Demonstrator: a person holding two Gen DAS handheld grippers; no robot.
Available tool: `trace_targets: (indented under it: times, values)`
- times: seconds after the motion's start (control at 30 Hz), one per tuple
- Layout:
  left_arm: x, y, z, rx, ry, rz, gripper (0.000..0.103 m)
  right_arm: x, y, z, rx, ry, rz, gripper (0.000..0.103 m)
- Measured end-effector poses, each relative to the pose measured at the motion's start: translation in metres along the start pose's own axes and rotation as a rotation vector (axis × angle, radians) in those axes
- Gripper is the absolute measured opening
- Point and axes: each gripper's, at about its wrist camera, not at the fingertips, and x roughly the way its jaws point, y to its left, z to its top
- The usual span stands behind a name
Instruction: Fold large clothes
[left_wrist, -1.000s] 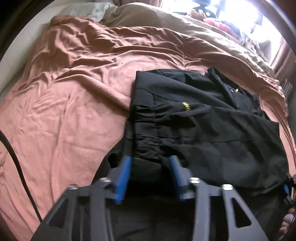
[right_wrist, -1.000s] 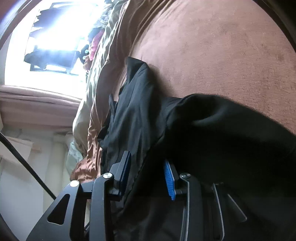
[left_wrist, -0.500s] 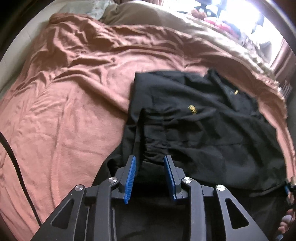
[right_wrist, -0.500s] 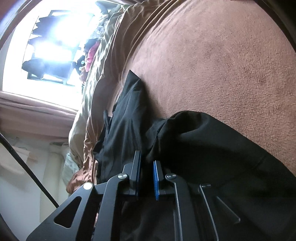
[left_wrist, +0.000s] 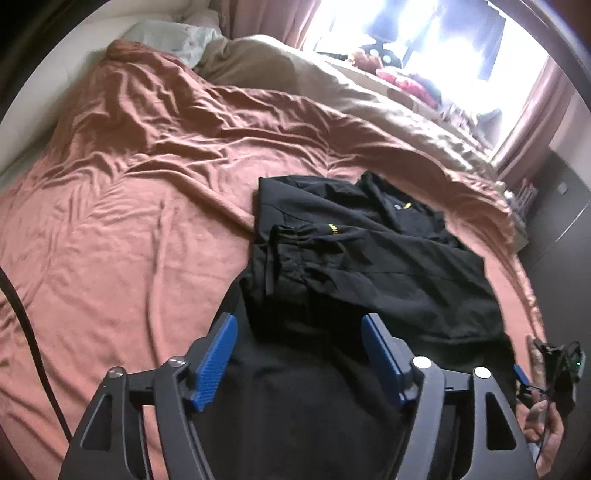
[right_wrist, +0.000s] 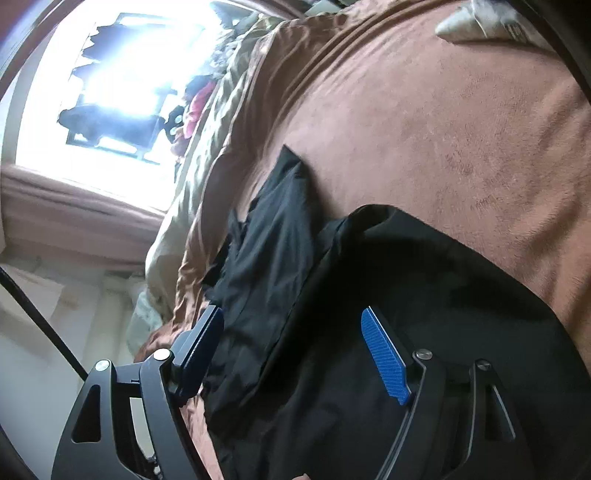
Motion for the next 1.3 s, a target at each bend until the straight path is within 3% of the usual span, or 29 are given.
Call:
trace_targets:
  times: [0.1,0.2,0.33,0.77,0.83,0.93,1.0,1.17,1.3]
  values:
    - [-0.032,0.007,-0.018,-0.003,-0.016,-0.041,0.080,-0.035,0.003,-0.019,-0.057,-0.018,-0.037,0.076]
    - [-0.063,0.016,-0.036,-0.004,-0.042,-0.043,0.087,-0.067,-0.001,-0.038,-0.124,-0.001,-0.020,0.076]
    - [-0.101,0.033,-0.062,-0.019,-0.070,-0.055,0.088,-0.111,-0.004,-0.051,-0.202,-0.003,-0.075,0.076]
    - [-0.188,0.068,-0.146,-0.073,-0.167,-0.093,0.088,-0.245,0.016,-0.093,-0.413,-0.060,-0.118,0.076]
    - [-0.199,0.067,-0.157,-0.050,-0.191,-0.087,0.089,-0.262,0.012,-0.101,-0.447,-0.067,-0.135,0.081]
    - [-0.212,0.067,-0.174,-0.029,-0.217,-0.054,0.094,-0.284,0.004,-0.111,-0.478,-0.085,-0.151,0.089]
    - [-0.221,0.071,-0.186,-0.030,-0.246,-0.037,0.095,-0.301,-0.002,-0.117,-0.512,-0.118,-0.172,0.103]
    - [-0.225,0.084,-0.207,-0.027,-0.252,-0.023,0.099,-0.326,-0.021,-0.131,-0.569,-0.172,-0.220,0.103]
    - [-0.208,0.089,-0.224,-0.008,-0.160,-0.011,0.099,-0.336,-0.033,-0.148,-0.636,-0.139,-0.282,0.103]
